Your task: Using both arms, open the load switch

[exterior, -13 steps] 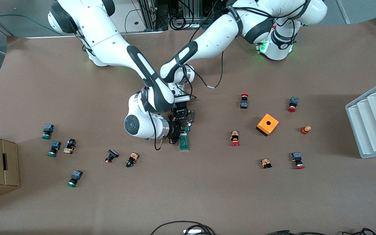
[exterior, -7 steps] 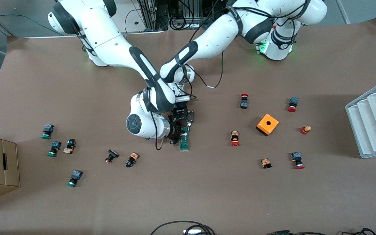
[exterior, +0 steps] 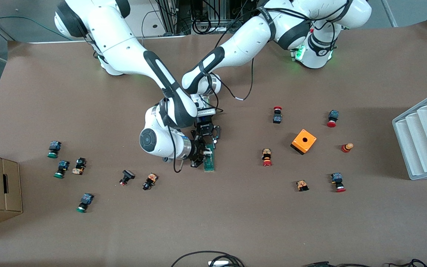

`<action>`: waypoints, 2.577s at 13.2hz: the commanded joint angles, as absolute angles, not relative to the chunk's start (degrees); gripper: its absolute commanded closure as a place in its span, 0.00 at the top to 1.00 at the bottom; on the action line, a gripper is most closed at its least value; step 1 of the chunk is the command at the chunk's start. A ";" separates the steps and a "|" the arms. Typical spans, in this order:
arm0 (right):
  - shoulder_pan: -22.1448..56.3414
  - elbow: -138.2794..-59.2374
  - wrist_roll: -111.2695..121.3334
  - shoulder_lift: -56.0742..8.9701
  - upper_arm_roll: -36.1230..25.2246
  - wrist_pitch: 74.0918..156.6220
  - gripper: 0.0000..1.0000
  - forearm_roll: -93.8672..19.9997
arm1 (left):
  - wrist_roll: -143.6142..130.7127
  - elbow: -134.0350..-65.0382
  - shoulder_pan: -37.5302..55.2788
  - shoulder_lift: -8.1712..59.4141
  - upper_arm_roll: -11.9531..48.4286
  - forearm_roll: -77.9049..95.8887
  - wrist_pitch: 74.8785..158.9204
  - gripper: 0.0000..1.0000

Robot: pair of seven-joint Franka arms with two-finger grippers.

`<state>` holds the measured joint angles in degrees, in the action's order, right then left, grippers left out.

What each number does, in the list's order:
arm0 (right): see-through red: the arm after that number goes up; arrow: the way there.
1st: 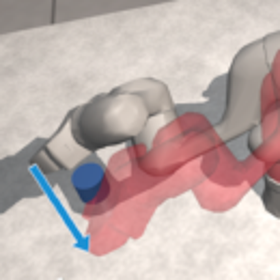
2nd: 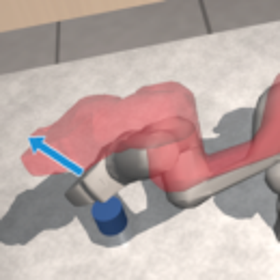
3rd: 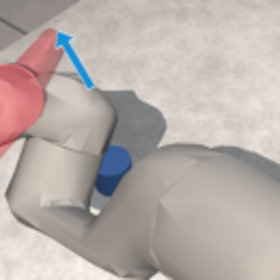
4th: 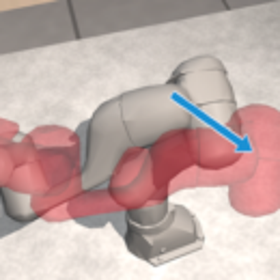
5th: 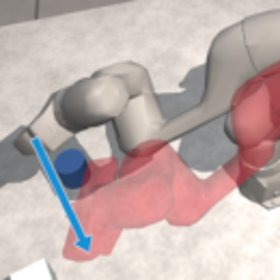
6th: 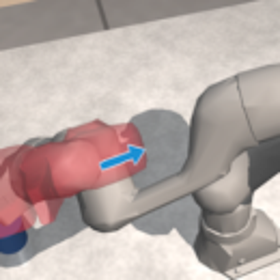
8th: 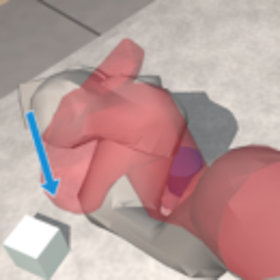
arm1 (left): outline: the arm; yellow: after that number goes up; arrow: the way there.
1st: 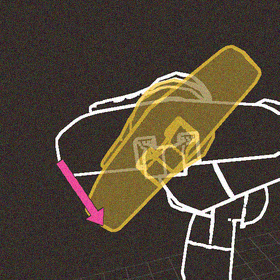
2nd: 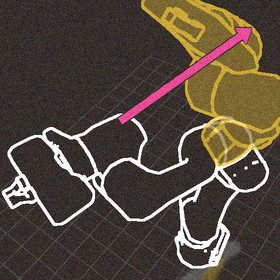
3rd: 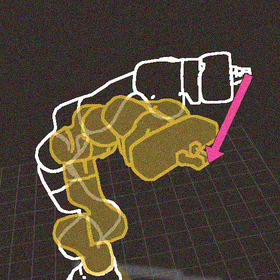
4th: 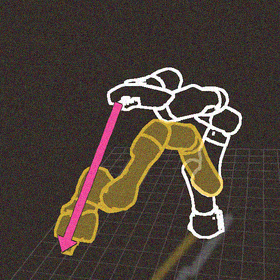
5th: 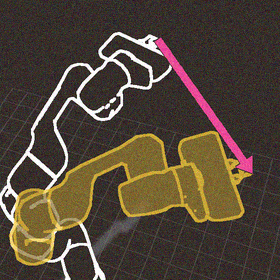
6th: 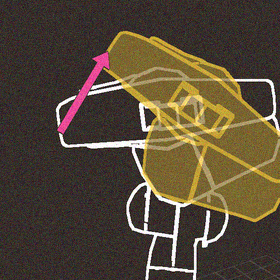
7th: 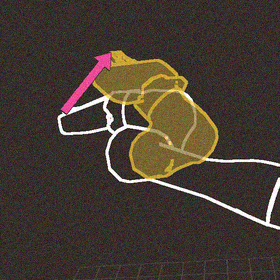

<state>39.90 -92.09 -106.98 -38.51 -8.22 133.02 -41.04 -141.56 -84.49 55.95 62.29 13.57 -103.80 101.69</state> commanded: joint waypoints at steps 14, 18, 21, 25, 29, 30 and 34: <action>16.63 -93.43 -39.35 -10.03 -7.82 101.27 1.00 -10.92 | -139.75 -83.67 54.76 60.30 14.68 -104.15 102.39 1.00; 8.72 -94.30 -14.38 -5.20 -8.09 99.32 1.00 -6.17 | -137.91 -87.71 53.00 55.99 16.42 -103.98 103.36 1.00; 3.97 -101.22 2.15 1.82 -8.35 103.78 1.00 -3.61 | -135.46 -87.80 53.00 53.18 16.70 -101.00 103.45 1.00; 2.64 -110.82 13.32 7.29 -10.72 113.45 1.00 -3.16 | -130.01 -87.63 52.13 48.00 17.40 -96.43 105.73 1.00; 2.81 -109.08 14.41 5.89 -10.72 113.99 1.00 -3.08 | -121.66 -87.19 50.98 42.56 17.40 -91.07 109.06 1.00; 2.90 -109.07 14.33 5.98 -10.72 113.73 1.00 -3.08 | -119.81 -87.10 50.63 41.23 17.58 -89.49 109.86 1.00; 2.81 -107.84 14.41 5.80 -10.72 113.91 1.00 -3.60 | -104.10 -85.88 47.82 34.64 18.89 -78.78 112.76 1.00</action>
<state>2.70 -108.23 13.90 5.39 -10.61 113.26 -4.67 -110.42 -85.01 49.56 38.42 17.76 -83.09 111.20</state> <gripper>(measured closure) 0.000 0.000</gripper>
